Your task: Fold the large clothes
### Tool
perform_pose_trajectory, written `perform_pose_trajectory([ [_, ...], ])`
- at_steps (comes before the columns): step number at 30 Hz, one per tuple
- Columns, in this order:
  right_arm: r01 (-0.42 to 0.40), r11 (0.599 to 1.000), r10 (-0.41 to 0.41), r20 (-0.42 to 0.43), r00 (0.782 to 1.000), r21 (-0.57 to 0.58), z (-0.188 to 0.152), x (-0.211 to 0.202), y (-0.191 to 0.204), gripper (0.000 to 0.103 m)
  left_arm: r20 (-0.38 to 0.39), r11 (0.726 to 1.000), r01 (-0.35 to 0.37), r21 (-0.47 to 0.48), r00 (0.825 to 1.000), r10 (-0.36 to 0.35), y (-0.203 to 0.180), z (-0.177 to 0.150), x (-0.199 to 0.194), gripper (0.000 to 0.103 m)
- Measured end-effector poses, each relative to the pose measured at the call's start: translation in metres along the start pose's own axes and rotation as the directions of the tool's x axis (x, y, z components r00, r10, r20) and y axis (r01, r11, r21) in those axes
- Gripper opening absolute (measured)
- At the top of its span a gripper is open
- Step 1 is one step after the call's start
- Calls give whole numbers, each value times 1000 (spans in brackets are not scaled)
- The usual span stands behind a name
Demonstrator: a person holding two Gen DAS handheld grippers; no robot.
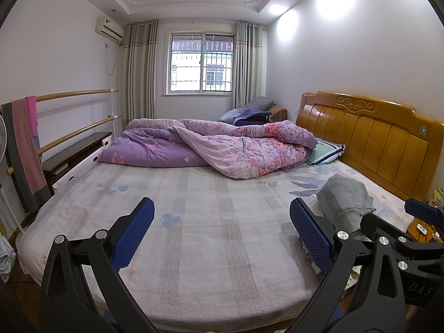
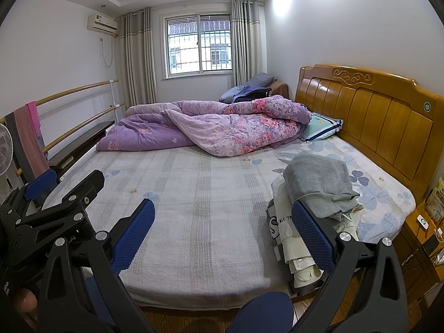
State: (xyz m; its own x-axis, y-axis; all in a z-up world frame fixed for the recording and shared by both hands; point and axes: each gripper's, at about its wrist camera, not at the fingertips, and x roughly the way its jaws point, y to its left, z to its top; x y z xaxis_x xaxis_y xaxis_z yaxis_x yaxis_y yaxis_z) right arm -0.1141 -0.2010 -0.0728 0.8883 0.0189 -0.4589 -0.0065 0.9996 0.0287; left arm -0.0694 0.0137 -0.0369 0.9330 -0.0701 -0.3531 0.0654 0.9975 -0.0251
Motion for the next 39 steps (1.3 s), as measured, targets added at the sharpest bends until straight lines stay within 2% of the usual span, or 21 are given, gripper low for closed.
perform_pose_trajectory([
  [39, -2, 1000, 2, -5, 1000, -5, -4, 7, -2, 95, 5, 1000, 2, -5, 1000, -2, 4, 0, -1, 98],
])
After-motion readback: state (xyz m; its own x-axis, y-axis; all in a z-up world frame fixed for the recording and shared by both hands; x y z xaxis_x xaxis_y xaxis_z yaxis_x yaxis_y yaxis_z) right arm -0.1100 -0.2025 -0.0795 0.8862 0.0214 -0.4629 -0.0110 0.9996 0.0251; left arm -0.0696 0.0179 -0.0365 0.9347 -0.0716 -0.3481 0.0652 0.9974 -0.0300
